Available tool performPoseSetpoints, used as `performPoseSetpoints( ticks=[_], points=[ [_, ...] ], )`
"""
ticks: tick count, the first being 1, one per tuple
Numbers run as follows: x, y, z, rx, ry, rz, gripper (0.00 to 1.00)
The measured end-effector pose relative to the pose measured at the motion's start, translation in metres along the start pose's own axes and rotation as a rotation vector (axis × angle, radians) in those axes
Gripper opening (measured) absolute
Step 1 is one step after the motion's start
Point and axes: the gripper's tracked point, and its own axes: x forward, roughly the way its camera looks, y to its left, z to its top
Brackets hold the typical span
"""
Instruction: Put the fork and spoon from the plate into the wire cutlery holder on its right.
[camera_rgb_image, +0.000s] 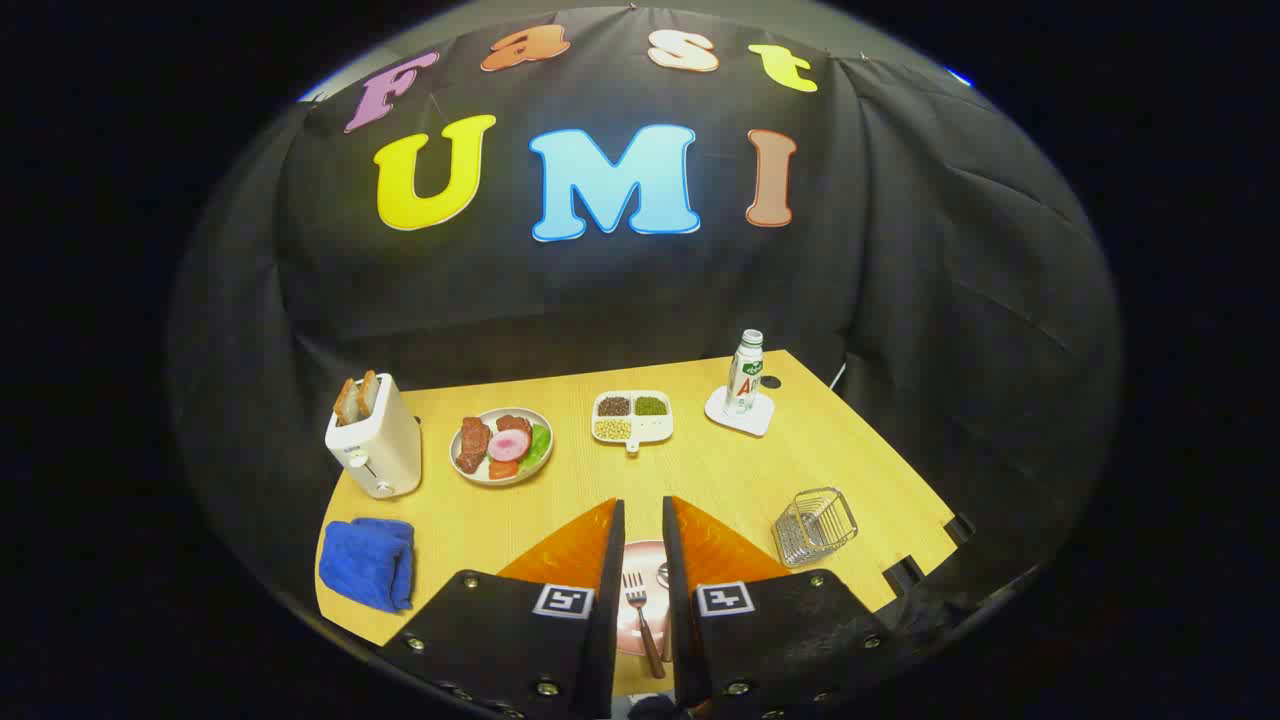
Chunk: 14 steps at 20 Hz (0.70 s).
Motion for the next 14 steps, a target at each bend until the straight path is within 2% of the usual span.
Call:
performPoseSetpoints(
  ticks=[10, 14],
  points=[
    [0.03, -0.008, -0.049, 0.019, 0.166, -0.019, 0.24],
    [0.042, -0.017, -0.071, 0.035, 0.232, -0.053, 0.23]
  ],
)
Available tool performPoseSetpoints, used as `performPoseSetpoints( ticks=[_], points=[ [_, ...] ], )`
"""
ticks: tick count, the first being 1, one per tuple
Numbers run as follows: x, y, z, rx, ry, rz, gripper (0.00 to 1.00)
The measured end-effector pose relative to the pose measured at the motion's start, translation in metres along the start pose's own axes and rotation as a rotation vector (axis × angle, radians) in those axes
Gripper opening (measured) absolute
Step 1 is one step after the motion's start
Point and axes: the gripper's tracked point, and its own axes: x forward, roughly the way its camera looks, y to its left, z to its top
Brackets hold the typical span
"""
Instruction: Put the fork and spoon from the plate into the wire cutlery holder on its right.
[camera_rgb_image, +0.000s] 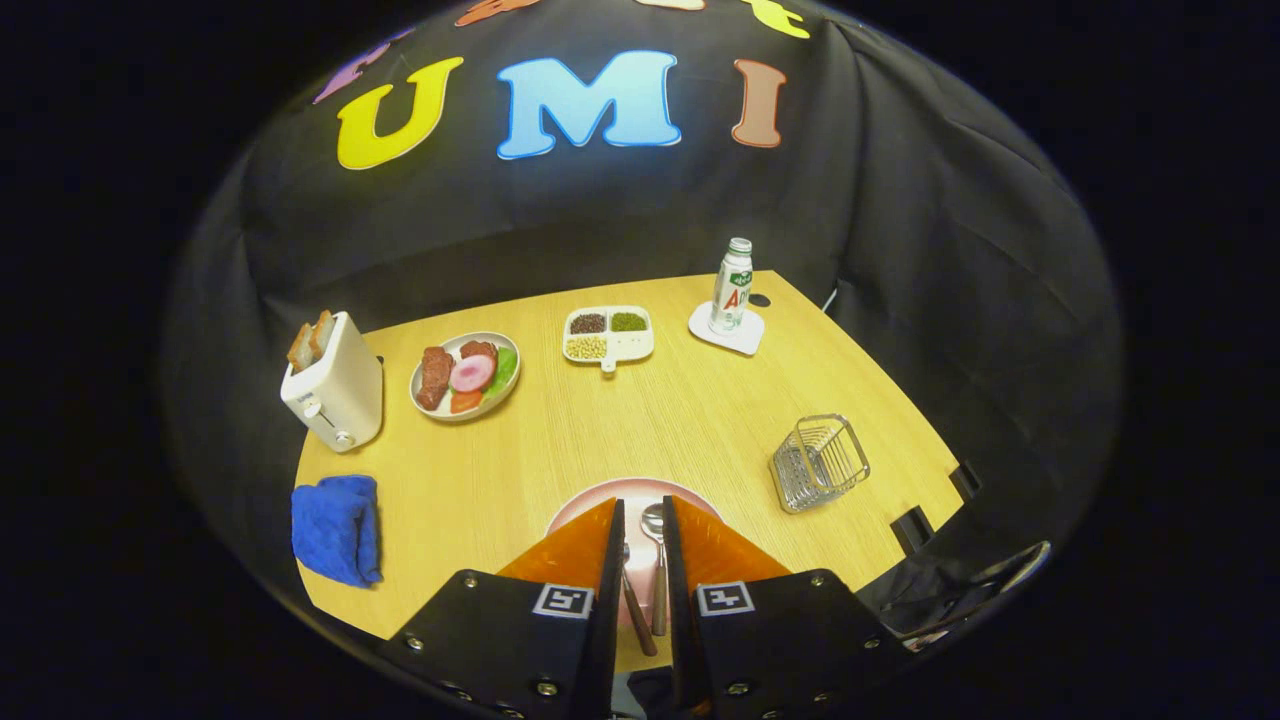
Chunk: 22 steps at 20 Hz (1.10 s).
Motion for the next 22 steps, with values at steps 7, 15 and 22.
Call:
performPoseSetpoints(
  ticks=[7, 15, 22],
  points=[
    [0.039, -0.017, -0.045, 0.017, 0.157, -0.063, 0.23],
    [0.077, -0.019, -0.103, 0.05, 0.306, -0.073, 0.3],
    [0.1, -0.011, -0.138, 0.029, 0.377, -0.048, 0.3]
  ],
)
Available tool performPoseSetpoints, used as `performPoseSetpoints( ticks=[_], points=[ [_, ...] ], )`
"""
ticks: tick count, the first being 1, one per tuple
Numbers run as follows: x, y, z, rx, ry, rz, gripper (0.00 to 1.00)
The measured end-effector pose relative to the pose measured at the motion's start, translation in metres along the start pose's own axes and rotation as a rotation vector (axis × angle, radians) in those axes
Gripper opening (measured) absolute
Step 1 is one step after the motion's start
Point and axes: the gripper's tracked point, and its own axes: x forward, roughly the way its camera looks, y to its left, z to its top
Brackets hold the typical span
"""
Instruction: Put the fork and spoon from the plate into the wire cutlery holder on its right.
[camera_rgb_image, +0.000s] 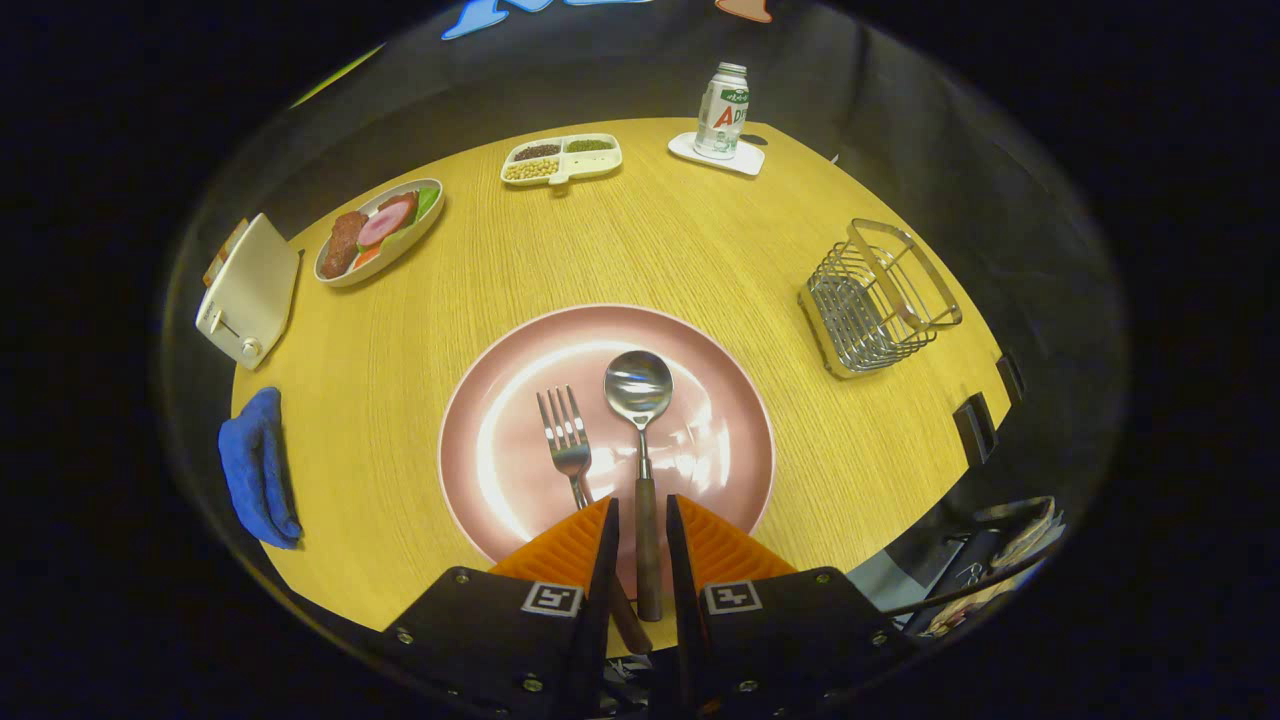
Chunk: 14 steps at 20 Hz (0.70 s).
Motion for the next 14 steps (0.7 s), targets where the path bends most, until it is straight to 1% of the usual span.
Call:
performPoseSetpoints(
  ticks=[7, 11, 14],
  points=[
    [0.023, 0.001, -0.017, -0.015, 0.057, 0.017, 0.3],
    [0.029, 0.0, -0.023, -0.027, 0.08, 0.021, 0.3],
    [0.031, -0.002, -0.022, -0.01, 0.1, 0.021, 0.3]
  ],
)
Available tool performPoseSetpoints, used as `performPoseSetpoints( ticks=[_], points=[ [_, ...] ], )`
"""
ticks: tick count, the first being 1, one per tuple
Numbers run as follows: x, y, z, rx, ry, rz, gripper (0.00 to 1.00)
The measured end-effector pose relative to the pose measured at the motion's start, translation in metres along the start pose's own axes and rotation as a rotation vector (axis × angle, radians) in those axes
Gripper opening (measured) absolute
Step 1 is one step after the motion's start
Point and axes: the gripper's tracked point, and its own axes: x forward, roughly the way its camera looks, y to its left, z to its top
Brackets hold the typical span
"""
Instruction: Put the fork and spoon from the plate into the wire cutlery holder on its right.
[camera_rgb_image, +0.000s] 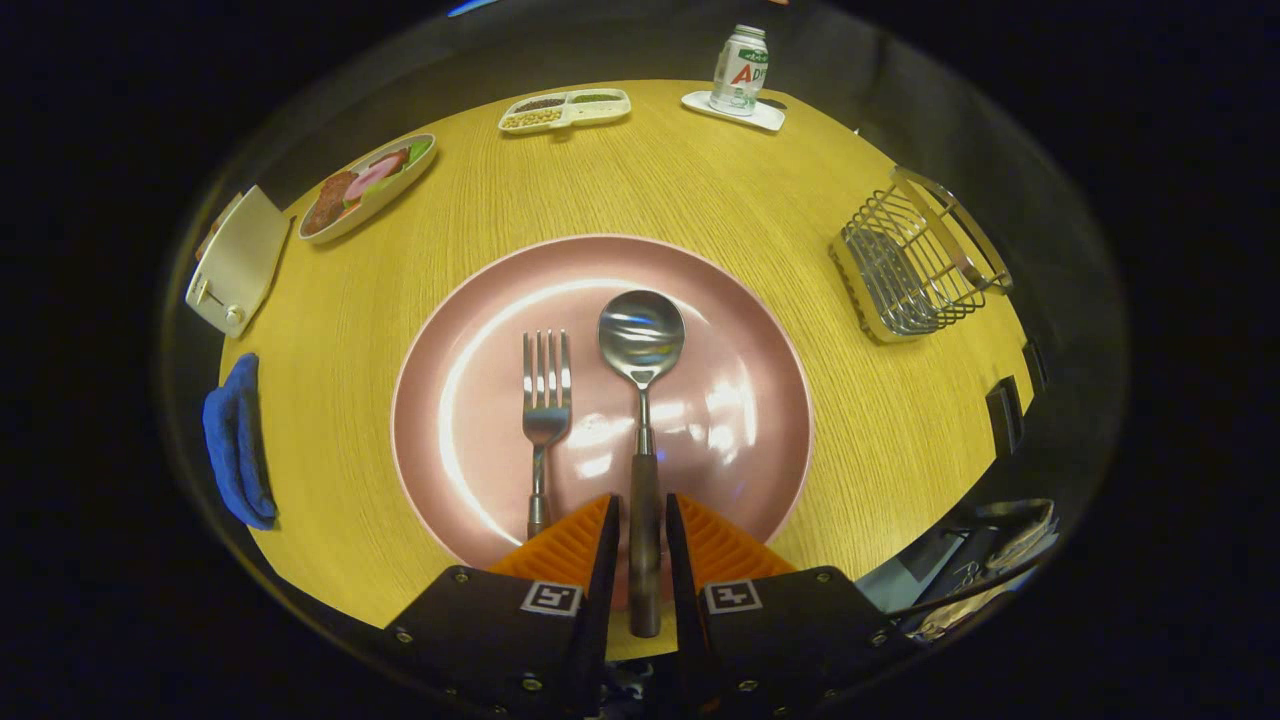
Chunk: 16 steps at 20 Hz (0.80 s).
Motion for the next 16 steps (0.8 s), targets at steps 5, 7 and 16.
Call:
performPoseSetpoints(
  ticks=[5, 7, 16],
  points=[
    [0.001, 0.003, 0.003, 0.009, 0.016, 0.022, 0.14],
    [0.001, 0.004, 0.004, 0.005, 0.016, 0.014, 0.1],
    [-0.021, 0.011, 0.021, -0.08, -0.05, -0.007, 0.04]
  ],
)
